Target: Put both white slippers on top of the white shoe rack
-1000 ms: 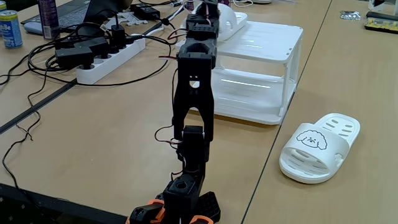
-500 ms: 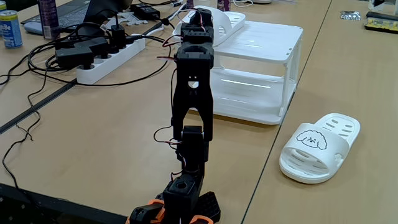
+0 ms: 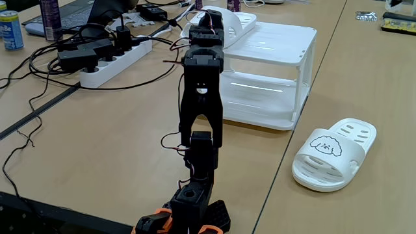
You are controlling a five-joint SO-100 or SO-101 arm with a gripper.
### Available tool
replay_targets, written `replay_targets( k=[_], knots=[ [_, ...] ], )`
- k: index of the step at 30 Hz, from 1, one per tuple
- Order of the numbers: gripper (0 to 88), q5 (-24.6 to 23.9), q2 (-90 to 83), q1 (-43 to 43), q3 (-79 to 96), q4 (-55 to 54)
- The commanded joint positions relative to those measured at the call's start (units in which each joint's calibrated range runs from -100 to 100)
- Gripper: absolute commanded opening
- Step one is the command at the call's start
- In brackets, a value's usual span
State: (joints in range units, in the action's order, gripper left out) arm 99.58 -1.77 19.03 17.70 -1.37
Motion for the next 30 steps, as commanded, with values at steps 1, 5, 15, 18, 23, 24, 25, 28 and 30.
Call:
replay_targets(
  k=[1,5,15,18,23,24,25,28,30],
  knots=[
    [14.7,0.4,-6.1,0.1,3.1,0.5],
    [14.7,0.4,-10.3,0.1,7.1,0.5],
    [12.3,0.4,-19.4,0.8,9.4,0.5],
    [2.4,0.4,-21.7,0.9,10.5,0.5],
    [1.0,0.4,-24.9,4.7,14.0,0.6],
    [1.0,0.4,-25.4,6.2,14.7,0.6],
    [1.0,0.4,-25.5,7.8,15.5,0.6],
    [1.0,0.4,-24.9,12.8,15.6,0.6],
    [1.0,0.4,-23.9,15.8,16.0,0.6]
  ],
)
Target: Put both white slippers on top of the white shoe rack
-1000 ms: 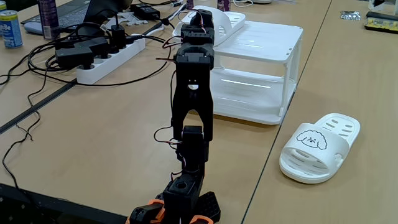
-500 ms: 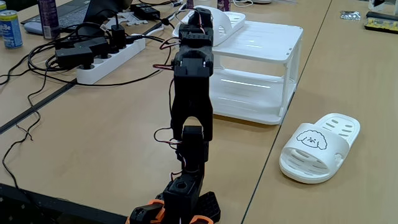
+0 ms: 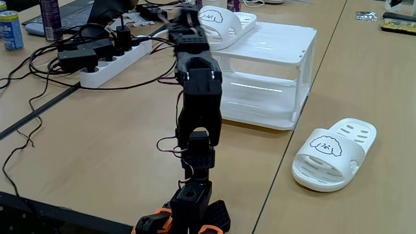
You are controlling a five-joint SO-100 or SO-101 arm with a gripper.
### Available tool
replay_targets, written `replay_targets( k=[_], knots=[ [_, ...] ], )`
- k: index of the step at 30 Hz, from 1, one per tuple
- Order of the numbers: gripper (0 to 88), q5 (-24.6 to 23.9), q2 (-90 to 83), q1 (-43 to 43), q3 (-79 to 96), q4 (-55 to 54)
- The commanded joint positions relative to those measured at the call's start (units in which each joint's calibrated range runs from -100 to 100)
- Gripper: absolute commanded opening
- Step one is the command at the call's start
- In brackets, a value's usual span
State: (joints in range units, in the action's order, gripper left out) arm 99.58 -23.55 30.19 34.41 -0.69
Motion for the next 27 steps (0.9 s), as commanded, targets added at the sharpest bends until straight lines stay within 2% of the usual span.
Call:
replay_targets(
  k=[1,15,27],
  knots=[
    [1.0,0.4,-1.3,5.6,-0.8,-0.1],
    [0.9,0.4,10.7,6.0,-7.3,-0.1],
    [0.9,0.4,11.6,-2.2,-7.4,-0.1]
  ],
)
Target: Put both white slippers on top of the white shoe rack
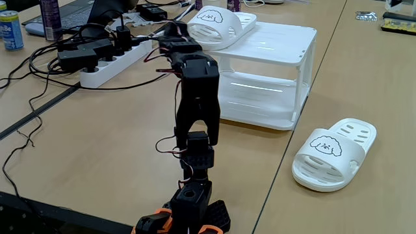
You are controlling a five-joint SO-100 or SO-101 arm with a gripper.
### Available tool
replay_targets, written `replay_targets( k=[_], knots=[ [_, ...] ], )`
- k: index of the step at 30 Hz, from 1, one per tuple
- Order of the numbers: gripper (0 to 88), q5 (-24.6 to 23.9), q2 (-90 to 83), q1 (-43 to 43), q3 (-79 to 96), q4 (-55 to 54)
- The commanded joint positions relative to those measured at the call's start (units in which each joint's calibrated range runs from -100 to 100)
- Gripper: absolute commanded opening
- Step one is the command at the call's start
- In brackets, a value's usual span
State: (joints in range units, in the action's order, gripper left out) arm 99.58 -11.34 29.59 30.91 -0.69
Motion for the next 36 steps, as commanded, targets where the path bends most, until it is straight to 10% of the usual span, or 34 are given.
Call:
replay_targets(
  k=[1,36],
  knots=[
    [0.9,0.4,-0.6,-2.0,-3.7,-0.1],
    [0.9,0.4,-1.2,-5.1,-1.7,-0.1]
  ],
)
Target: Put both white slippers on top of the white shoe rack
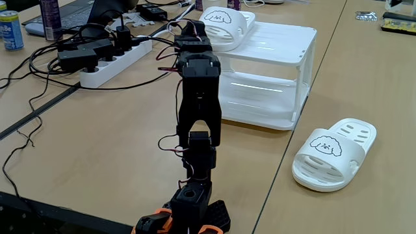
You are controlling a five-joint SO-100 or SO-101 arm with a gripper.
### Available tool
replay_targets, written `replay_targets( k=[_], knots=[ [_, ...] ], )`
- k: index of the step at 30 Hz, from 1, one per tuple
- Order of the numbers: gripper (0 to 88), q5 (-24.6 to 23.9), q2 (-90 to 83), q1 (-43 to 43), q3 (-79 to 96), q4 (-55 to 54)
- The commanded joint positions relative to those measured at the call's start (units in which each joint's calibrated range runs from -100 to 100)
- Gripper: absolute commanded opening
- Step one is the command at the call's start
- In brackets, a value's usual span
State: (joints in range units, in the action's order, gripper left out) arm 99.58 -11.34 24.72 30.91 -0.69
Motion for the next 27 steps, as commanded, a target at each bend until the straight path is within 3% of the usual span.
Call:
replay_targets(
  k=[1,10,17,21,27],
  knots=[
    [0.9,0.4,-1.2,0.1,-1.7,-0.1],
    [0.9,0.4,-3.8,4.6,-4.5,-0.1],
    [0.9,0.4,-13.0,0.6,-6.0,0.0],
    [0.9,0.4,-18.9,-8.4,-5.2,0.0],
    [0.9,0.4,-20.7,-32.7,2.8,0.0]
  ],
)
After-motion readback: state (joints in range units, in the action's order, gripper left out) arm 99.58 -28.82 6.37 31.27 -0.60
